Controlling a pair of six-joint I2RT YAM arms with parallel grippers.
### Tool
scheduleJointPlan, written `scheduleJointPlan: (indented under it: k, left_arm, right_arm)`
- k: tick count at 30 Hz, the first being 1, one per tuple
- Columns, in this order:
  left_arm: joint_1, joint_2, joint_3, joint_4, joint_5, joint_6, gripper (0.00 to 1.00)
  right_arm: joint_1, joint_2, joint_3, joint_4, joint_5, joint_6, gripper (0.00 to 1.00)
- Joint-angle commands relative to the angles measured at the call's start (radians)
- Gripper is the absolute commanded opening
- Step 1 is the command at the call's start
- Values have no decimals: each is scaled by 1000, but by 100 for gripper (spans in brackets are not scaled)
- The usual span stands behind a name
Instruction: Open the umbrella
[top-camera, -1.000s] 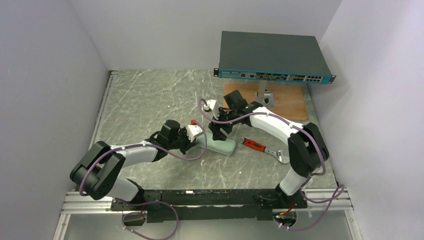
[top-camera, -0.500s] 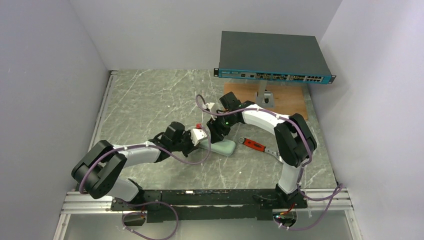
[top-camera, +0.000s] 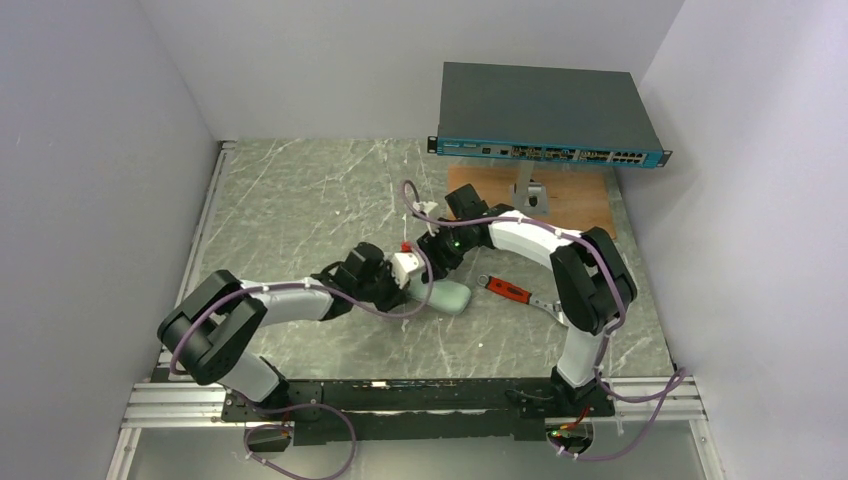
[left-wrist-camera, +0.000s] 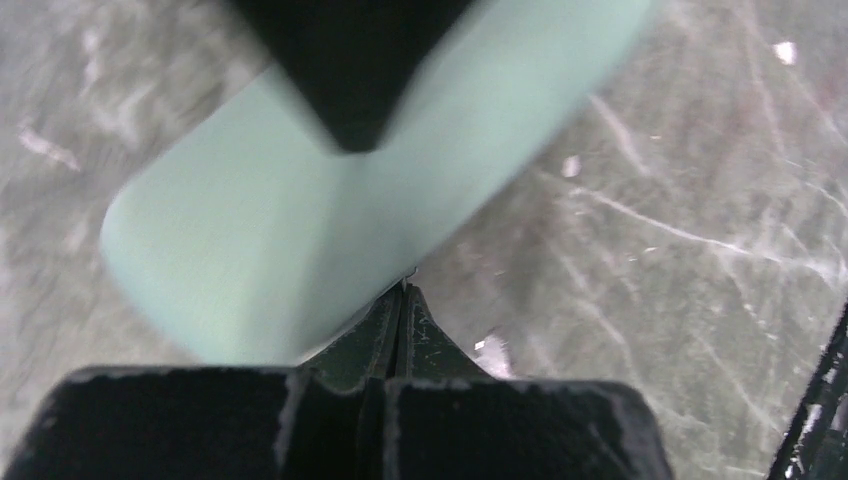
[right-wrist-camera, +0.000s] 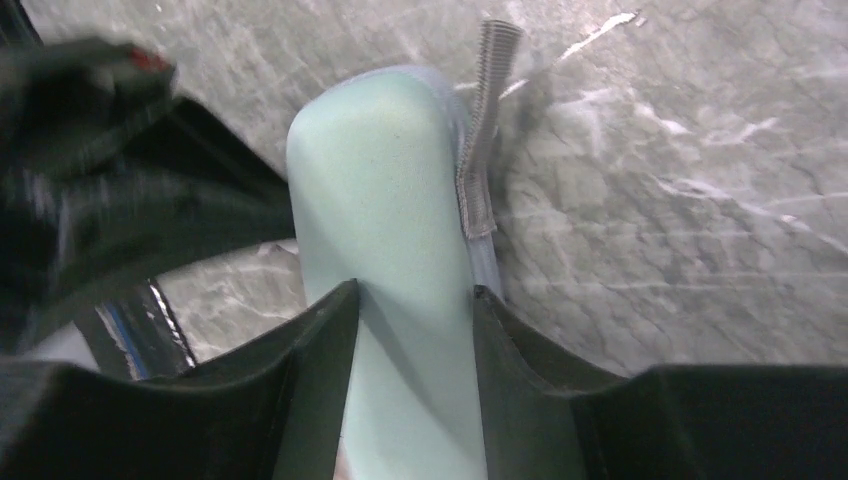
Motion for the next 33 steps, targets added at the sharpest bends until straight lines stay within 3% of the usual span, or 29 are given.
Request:
scheduleJointPlan:
  k: [1,4,9,18,25,33]
  left_arm:
    - [154,-28,40,-31,-7,-40,0]
    - [224,-22,58,-30,31,-10,0]
    - [285,36,135,-45,132,3,0]
    - [310,108,200,-51,272,16,0]
    - [328,120,177,-16,282,0,0]
    - [327,111,139,-5,277,-44,0]
  right_arm:
    - [-18,-33,-50,-88,31,-19,62]
    - [-23,-71,-53,-108,-13,-18,84]
    - [-24,-181,-98,-37,-18,-59,89]
    - [-12,-202,-81,116,40,-52,83]
    - [39,-109,-47,226,146,63,60]
    - [56,-17,-28,271,209,137,50]
